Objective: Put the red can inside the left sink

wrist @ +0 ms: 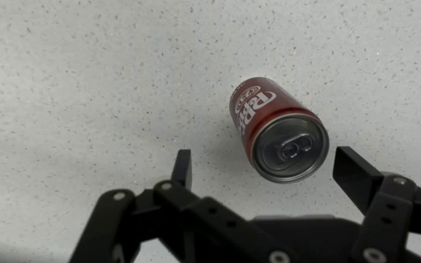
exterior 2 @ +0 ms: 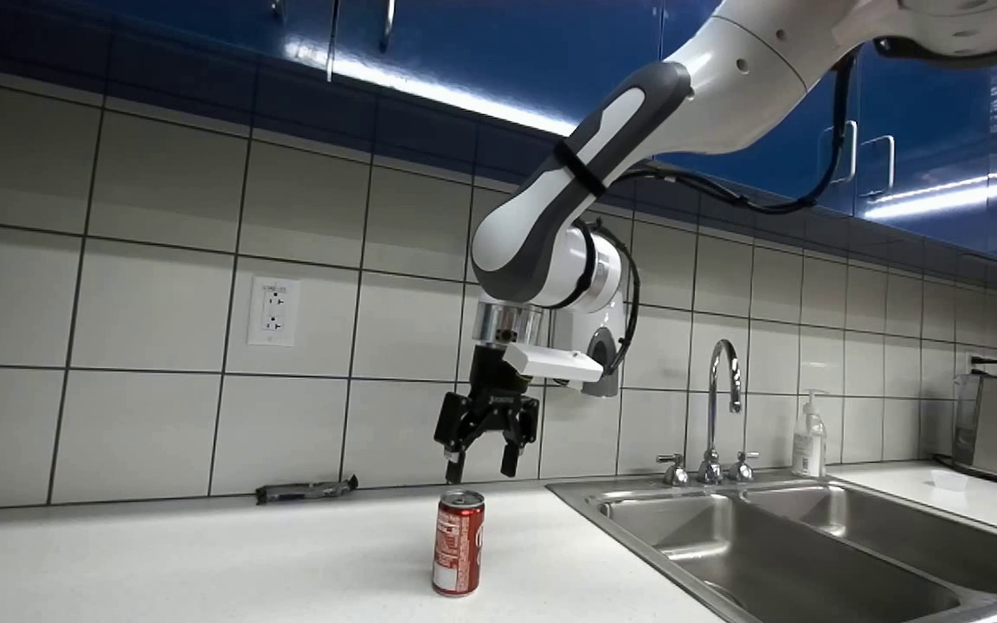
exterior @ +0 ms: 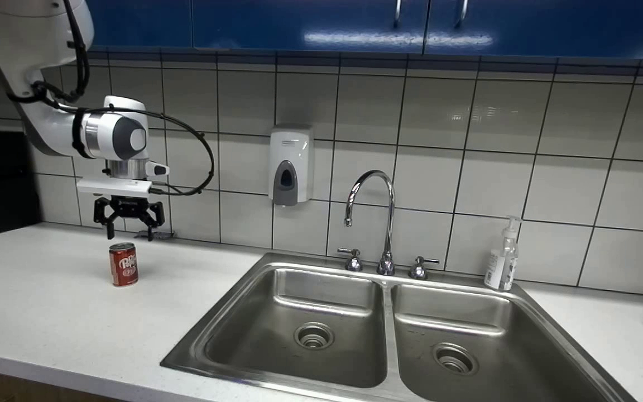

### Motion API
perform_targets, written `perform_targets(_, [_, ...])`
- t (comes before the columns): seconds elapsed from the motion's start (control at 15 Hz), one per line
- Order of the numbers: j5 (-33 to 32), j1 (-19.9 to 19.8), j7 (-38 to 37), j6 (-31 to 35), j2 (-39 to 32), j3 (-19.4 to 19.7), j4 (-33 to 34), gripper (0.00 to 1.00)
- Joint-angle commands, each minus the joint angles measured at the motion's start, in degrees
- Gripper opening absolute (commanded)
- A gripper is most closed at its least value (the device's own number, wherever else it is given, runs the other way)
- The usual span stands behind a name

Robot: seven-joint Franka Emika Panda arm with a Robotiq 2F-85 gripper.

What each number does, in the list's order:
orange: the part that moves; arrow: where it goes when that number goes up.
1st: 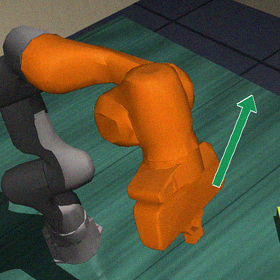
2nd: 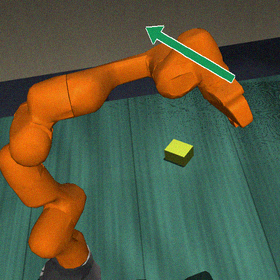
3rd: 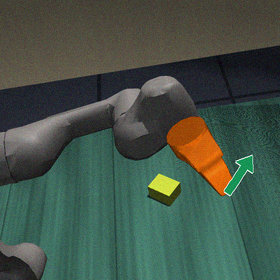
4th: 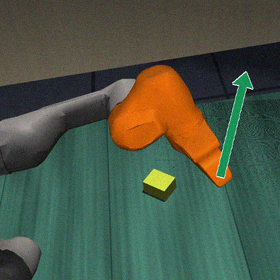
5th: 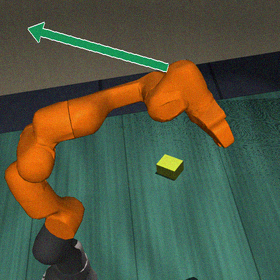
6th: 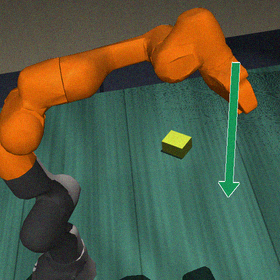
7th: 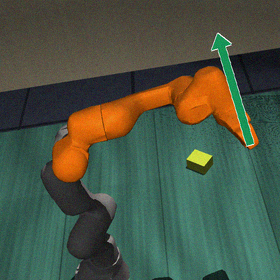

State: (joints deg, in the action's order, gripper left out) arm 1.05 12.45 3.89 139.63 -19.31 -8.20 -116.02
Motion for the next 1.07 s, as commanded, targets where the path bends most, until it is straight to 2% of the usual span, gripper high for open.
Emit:
perform_targets(0.0, [-1.0, 0.8, -2.5, -0.1, -2.9, -0.9, 4.1, 1.0])
perform_targets(1.0, [-0.3, 1.4, -1.9, -0.8, -6.8, -1.3, 4.6, 1.0])
